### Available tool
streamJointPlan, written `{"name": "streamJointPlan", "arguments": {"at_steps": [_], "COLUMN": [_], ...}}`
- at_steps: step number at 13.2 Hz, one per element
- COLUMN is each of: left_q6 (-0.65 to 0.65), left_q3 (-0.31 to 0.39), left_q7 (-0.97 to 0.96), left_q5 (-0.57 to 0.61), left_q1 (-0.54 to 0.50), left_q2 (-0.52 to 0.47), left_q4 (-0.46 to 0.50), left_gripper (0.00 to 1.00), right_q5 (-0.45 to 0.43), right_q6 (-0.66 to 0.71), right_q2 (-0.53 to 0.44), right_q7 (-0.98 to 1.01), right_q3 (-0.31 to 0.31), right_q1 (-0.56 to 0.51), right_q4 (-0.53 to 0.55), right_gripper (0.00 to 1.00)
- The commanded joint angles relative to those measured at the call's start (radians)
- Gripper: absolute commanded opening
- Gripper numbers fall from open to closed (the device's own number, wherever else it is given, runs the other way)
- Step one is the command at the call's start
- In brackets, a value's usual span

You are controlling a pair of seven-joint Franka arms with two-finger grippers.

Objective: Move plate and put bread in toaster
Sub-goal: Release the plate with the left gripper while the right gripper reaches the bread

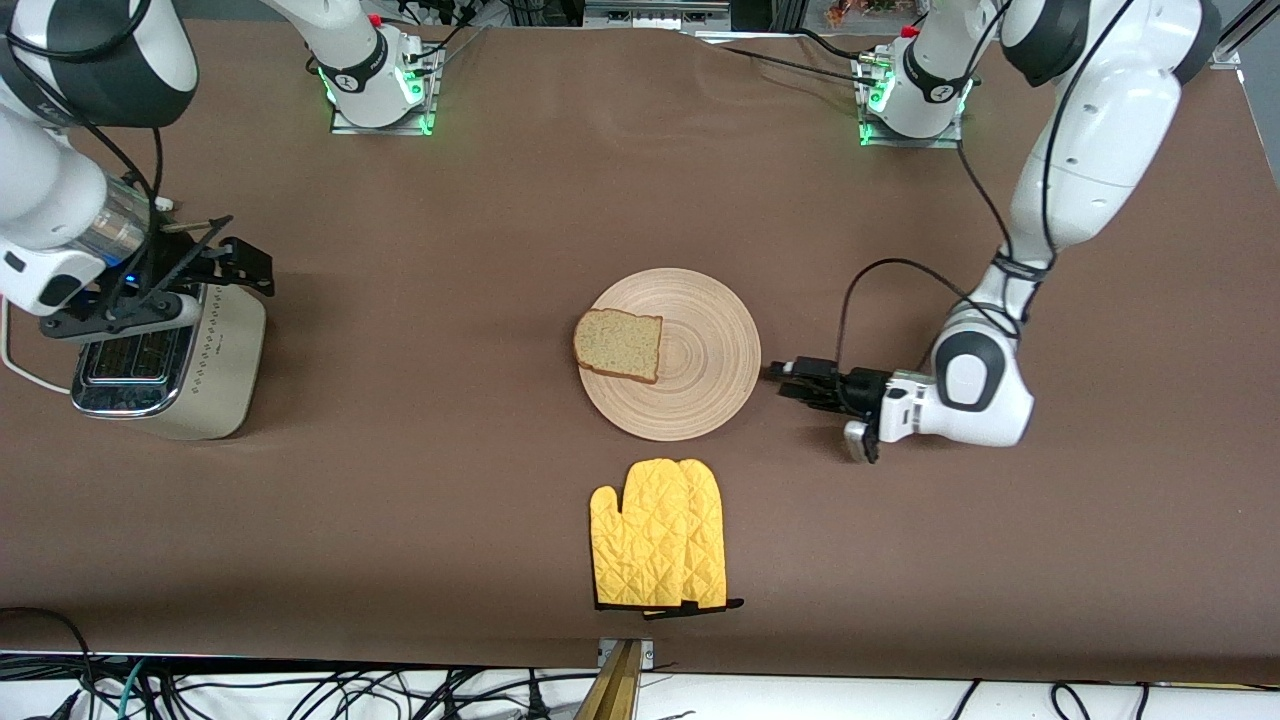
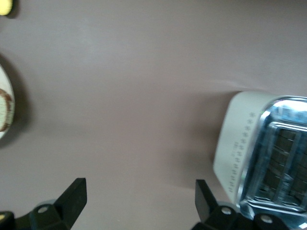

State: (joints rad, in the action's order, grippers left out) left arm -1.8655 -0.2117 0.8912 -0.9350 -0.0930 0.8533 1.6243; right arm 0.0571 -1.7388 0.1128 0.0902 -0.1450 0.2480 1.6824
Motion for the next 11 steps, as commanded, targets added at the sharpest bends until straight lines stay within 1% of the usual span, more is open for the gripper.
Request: {"name": "streamJointPlan", "arguments": {"at_steps": [1,3,4,6,7,8,9,10,11], "left_q6": [0.063,0.077,0.077,0.078,0.089,0.103,0.109,0.117,0.124], "left_q3": [0.0,0.0,-0.001,-0.005,-0.011,-0.017,-0.018,-0.018,-0.018], "left_q7": [-0.012,-0.024,-0.028,-0.082,-0.131,-0.184,-0.227,-0.253,-0.276], "left_q5": [0.199,0.373,0.46,0.601,0.66,0.736,0.822,0.884,0.916], "left_q1": [-0.071,-0.102,-0.099,-0.093,-0.088,-0.083,-0.07,-0.056,-0.044], "left_q2": [-0.082,-0.117,-0.14,-0.203,-0.252,-0.301,-0.353,-0.397,-0.451], "left_q4": [-0.012,-0.05,-0.064,-0.087,-0.09,-0.092,-0.092,-0.095,-0.096], "left_gripper": [1.0,1.0,1.0,1.0,1.0,1.0,1.0,1.0,1.0], "right_q5": [0.059,0.064,0.094,0.27,0.33,0.372,0.398,0.408,0.408], "right_q6": [-0.05,-0.097,-0.125,-0.197,-0.282,-0.404,-0.535,-0.659,-0.747], "right_q2": [0.047,0.085,0.105,0.163,0.186,0.197,0.215,0.235,0.267], "right_q7": [-0.083,-0.211,-0.228,-0.234,-0.234,-0.234,-0.237,-0.269,-0.317], "right_q3": [0.074,0.143,0.162,0.182,0.189,0.234,0.277,0.306,0.324], "right_q1": [-0.004,-0.004,-0.004,-0.003,0.004,0.004,0.01,0.026,0.055], "right_q4": [0.011,0.011,0.013,0.022,0.06,0.119,0.172,0.222,0.24], "right_gripper": [1.0,1.0,1.0,1.0,1.0,1.0,1.0,1.0,1.0]}}
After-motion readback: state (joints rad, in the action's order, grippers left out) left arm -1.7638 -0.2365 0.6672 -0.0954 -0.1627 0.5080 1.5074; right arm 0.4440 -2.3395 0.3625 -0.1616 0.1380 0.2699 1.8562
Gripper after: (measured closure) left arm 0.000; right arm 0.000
